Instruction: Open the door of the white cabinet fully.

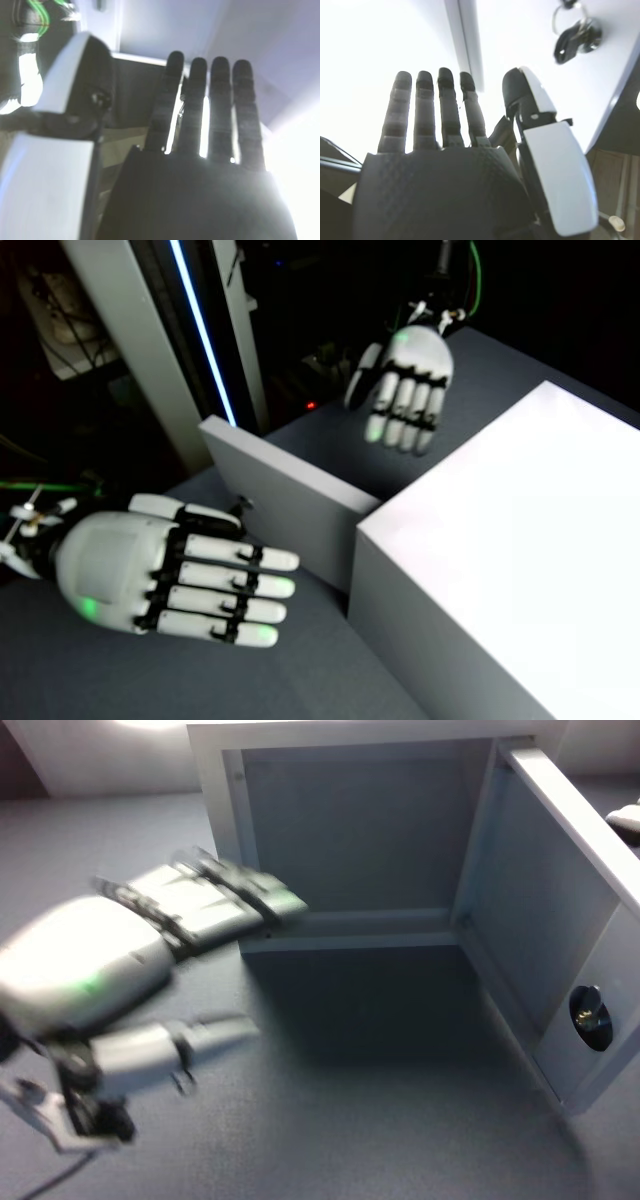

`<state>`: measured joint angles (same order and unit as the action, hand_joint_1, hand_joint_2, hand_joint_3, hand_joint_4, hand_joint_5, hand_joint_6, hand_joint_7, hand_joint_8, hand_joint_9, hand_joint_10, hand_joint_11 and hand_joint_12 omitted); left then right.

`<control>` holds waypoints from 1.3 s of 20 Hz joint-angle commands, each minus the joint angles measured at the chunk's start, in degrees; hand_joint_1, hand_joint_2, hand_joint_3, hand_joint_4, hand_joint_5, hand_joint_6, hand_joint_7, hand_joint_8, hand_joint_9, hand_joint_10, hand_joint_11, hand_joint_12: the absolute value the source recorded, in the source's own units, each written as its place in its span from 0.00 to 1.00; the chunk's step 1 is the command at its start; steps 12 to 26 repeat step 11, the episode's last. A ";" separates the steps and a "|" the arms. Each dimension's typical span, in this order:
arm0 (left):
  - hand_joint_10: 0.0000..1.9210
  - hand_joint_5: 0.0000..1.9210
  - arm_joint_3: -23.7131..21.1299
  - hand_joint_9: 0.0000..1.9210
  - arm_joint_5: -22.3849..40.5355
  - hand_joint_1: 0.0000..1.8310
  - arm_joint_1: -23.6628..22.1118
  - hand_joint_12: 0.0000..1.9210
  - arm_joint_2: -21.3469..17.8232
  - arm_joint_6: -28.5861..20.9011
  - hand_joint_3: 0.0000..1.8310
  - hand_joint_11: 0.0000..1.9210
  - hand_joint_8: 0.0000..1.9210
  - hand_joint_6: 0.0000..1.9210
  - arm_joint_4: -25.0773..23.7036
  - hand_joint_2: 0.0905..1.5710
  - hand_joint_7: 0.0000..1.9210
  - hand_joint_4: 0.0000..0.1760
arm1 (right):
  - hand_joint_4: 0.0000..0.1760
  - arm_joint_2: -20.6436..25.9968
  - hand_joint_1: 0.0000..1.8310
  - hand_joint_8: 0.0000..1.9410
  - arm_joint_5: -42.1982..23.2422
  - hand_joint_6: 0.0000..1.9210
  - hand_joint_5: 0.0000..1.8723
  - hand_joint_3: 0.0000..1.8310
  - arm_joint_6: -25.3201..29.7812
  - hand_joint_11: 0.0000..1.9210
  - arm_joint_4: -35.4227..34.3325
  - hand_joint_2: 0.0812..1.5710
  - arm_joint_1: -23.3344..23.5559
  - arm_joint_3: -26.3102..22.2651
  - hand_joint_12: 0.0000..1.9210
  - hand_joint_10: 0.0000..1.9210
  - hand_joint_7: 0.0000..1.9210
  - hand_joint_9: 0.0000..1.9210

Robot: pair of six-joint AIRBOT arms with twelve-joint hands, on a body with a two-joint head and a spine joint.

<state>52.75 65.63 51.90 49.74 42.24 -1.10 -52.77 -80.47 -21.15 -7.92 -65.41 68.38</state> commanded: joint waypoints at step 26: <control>0.00 0.03 -1.03 0.00 24.40 0.19 8.33 0.00 -3.64 4.30 0.00 0.00 0.00 0.00 16.46 0.87 0.00 0.00 | 0.00 1.67 0.32 0.01 -14.23 0.00 0.13 0.00 -0.12 0.02 -5.95 0.89 -1.96 -1.02 0.01 0.00 0.11 0.05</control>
